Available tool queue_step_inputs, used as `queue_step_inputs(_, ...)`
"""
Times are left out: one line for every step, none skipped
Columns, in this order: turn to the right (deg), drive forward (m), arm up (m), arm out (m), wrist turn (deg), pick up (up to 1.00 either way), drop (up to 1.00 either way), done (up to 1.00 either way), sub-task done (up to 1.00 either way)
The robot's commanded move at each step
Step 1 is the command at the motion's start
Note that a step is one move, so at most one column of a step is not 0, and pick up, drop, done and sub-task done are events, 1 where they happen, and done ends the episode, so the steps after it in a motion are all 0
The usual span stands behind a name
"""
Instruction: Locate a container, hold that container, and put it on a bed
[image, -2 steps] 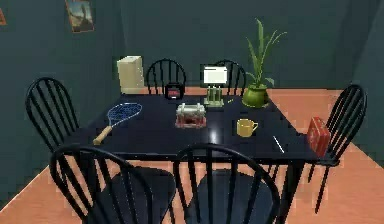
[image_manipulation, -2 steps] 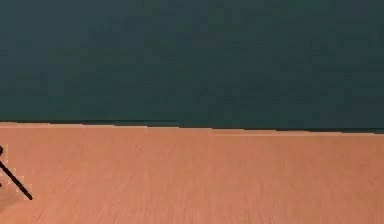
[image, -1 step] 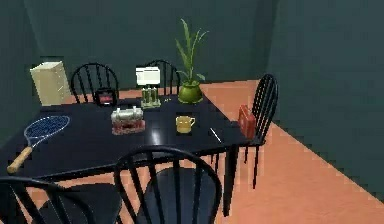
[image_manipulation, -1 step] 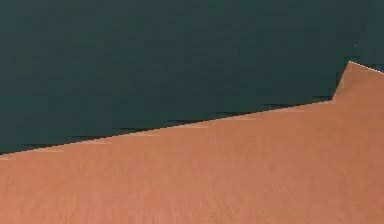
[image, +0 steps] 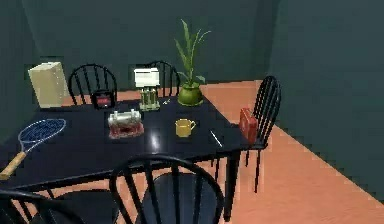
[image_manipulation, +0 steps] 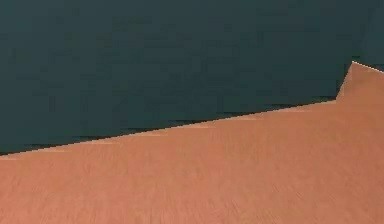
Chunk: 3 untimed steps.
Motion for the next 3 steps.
queue_step_inputs(-45.0,0.00,0.00,0.00,0.0,0.00,0.00,0.00,0.00)
queue_step_inputs(-42.0,0.00,0.00,0.00,0.0,0.00,0.00,0.00,0.00)
queue_step_inputs(45.0,0.00,0.00,0.00,0.0,0.00,0.00,0.00,0.00)
